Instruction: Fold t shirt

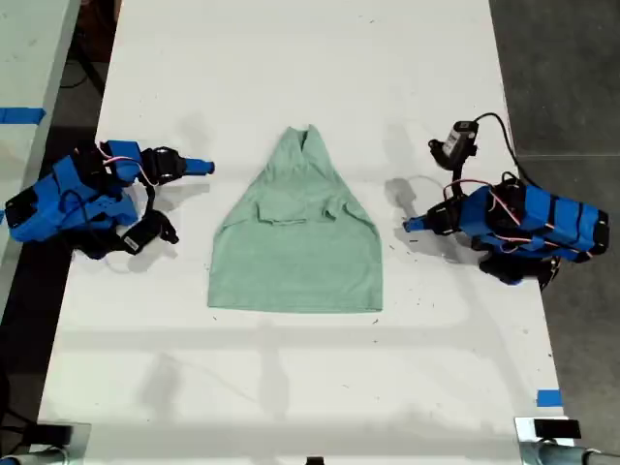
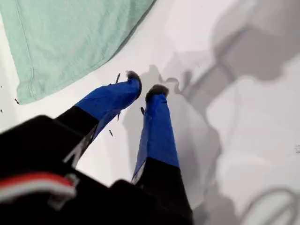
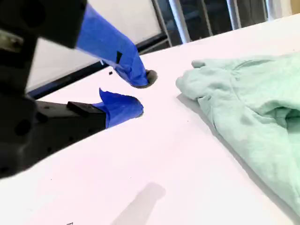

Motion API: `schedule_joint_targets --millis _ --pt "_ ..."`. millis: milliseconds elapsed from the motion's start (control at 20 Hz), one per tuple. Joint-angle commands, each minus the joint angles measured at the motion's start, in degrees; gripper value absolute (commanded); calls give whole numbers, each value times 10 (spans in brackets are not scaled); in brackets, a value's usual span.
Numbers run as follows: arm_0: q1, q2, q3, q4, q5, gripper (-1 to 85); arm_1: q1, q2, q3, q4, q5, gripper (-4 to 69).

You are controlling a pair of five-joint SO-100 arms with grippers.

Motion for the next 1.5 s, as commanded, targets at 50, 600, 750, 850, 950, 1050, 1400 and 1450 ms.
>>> schedule_joint_targets --millis 50,600,750,850,950,1050,1400,1450 --pt "176 1 23 2 -85 56 -2 8 33 2 21 59" --pt "294 5 20 -118 -272 -3 -33 2 -48 -19 311 14" --pt "282 -214 -202 -47 -310 -3 -41 -308 -285 0 318 113" --pt "270 -459 -384 23 -316 0 -84 -497 -424 -2 328 176" --pt "229 -456 -391 22 -274 48 -106 -606 -502 -4 339 215" --pt "207 -358 -318 3 -257 51 -136 -731 -557 -24 352 230" --pt "247 3 -124 89 -310 23 -181 -1024 -595 -157 407 275" --pt "250 3 -118 87 -311 23 -181 -1037 -587 -192 397 248"
